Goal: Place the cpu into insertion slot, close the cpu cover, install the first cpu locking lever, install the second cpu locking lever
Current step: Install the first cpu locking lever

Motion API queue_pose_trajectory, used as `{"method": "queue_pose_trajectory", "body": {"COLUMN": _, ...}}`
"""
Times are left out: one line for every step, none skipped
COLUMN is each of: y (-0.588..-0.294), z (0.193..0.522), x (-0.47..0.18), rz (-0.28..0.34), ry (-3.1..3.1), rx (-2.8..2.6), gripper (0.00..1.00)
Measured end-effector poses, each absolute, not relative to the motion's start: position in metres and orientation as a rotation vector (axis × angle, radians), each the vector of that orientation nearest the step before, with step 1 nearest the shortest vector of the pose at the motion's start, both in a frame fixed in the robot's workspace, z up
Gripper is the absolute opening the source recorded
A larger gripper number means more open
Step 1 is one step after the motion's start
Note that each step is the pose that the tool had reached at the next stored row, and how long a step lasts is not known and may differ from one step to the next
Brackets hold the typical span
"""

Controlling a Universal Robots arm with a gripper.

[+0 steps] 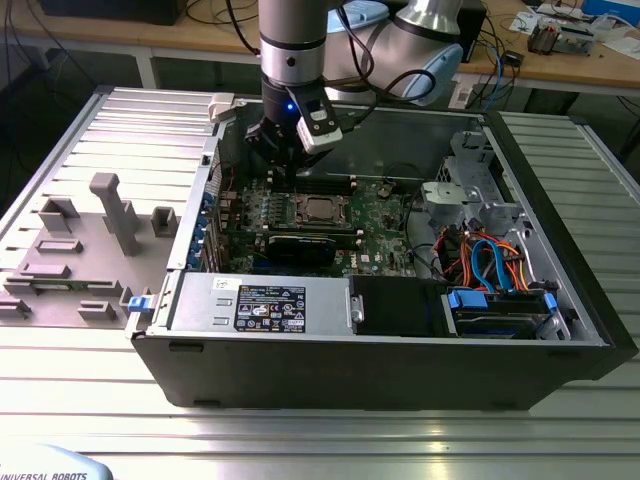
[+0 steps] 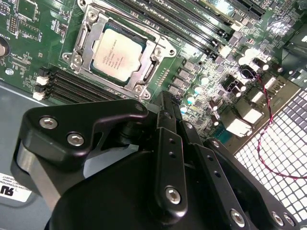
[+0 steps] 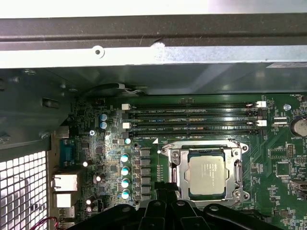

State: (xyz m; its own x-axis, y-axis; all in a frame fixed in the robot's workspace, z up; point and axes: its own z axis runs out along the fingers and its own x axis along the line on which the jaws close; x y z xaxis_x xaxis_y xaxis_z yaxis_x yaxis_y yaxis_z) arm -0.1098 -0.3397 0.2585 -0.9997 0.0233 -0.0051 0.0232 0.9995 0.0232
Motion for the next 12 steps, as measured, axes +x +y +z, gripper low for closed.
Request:
{"method": "queue_pose_trajectory", "body": {"y": -0.3397, "z": 0.2585, "x": -0.1098, "rz": 0.036, "ry": 3.136, "rx": 0.036, "gripper": 0.11}}
{"method": "queue_pose_trajectory", "body": {"y": -0.3397, "z": 0.2585, "x": -0.1098, "rz": 0.036, "ry": 3.136, "rx": 0.036, "gripper": 0.11}}
{"method": "queue_pose_trajectory", "body": {"y": -0.3397, "z": 0.2585, "x": -0.1099, "rz": 0.036, "ry": 3.136, "rx": 0.036, "gripper": 0.11}}
{"method": "queue_pose_trajectory", "body": {"y": -0.3397, "z": 0.2585, "x": -0.1101, "rz": 0.036, "ry": 3.136, "rx": 0.037, "gripper": 0.11}}
{"method": "queue_pose_trajectory", "body": {"y": -0.3397, "z": 0.2585, "x": -0.1104, "rz": 0.036, "ry": 3.136, "rx": 0.037, "gripper": 0.11}}
{"method": "queue_pose_trajectory", "body": {"y": -0.3397, "z": 0.2585, "x": -0.1111, "rz": 0.036, "ry": 3.136, "rx": 0.036, "gripper": 0.11}}
{"method": "queue_pose_trajectory", "body": {"y": -0.3398, "z": 0.2585, "x": -0.1119, "rz": 0.036, "ry": 3.136, "rx": 0.036, "gripper": 0.11}}
{"method": "queue_pose_trajectory", "body": {"y": -0.3398, "z": 0.2585, "x": -0.1134, "rz": 0.036, "ry": 3.136, "rx": 0.036, "gripper": 0.11}}
{"method": "queue_pose_trajectory", "body": {"y": -0.3397, "z": 0.2585, "x": -0.1147, "rz": 0.036, "ry": 3.136, "rx": 0.037, "gripper": 0.11}}
{"method": "queue_pose_trajectory", "body": {"y": -0.3397, "z": 0.2585, "x": -0.1158, "rz": 0.036, "ry": 3.136, "rx": 0.036, "gripper": 0.11}}
{"method": "queue_pose_trajectory", "body": {"y": -0.3397, "z": 0.2585, "x": -0.1172, "rz": 0.036, "ry": 3.136, "rx": 0.036, "gripper": 0.11}}
{"method": "queue_pose_trajectory", "body": {"y": -0.3397, "z": 0.2584, "x": -0.1182, "rz": 0.036, "ry": 3.136, "rx": 0.036, "gripper": 0.11}}
